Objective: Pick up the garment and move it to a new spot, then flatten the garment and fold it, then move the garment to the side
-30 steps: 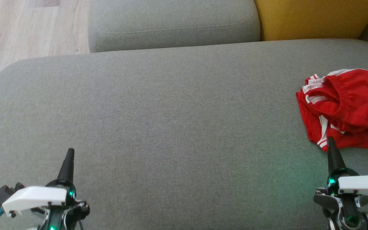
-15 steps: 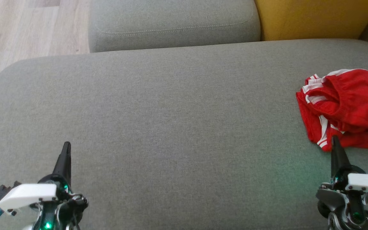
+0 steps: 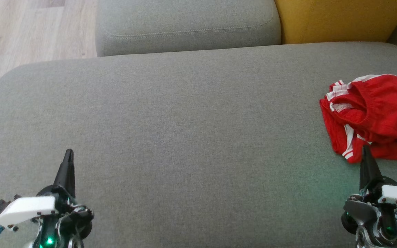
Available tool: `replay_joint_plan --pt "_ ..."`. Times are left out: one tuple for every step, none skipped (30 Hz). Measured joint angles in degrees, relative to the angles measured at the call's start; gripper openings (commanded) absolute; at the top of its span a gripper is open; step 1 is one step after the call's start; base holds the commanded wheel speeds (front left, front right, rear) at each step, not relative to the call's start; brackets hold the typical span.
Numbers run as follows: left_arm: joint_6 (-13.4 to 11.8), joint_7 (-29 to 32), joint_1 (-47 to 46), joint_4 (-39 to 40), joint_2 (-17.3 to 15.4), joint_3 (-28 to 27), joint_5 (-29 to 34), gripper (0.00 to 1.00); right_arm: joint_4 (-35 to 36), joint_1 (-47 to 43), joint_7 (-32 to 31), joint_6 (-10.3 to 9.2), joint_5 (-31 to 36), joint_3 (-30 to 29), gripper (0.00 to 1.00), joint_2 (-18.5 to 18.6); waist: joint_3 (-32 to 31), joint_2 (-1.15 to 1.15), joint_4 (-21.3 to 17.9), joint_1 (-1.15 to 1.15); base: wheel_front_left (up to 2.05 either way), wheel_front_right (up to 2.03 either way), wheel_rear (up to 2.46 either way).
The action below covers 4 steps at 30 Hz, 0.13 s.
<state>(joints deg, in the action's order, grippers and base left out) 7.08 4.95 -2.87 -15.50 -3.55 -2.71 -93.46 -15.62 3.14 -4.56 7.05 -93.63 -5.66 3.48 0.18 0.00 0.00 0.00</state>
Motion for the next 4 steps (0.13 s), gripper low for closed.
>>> replay_joint_plan --pt "0.0 0.0 0.0 0.0 0.01 -0.01 0.0 0.0 0.0 0.0 0.0 0.0 0.0 -0.01 0.0 0.0 0.0 0.0 0.0 0.0 0.0 0.0 0.0" --pt "0.0 0.0 0.0 0.0 0.01 -0.01 0.0 0.0 0.0 0.0 0.0 0.0 0.0 -0.02 0.0 0.0 0.0 0.0 0.0 0.0 0.0 0.0 0.0" --pt "0.0 0.0 0.0 0.0 0.02 -0.02 0.0 0.0 0.0 0.0 0.0 0.0 0.0 -0.04 0.0 0.0 0.0 0.0 0.0 0.0 0.0 0.0 0.0" --pt "0.0 0.0 0.0 0.0 0.03 -0.03 0.0 0.0 0.0 0.0 0.0 0.0 0.0 -0.05 0.0 0.0 0.0 0.0 0.0 0.0 0.0 0.0 0.0"
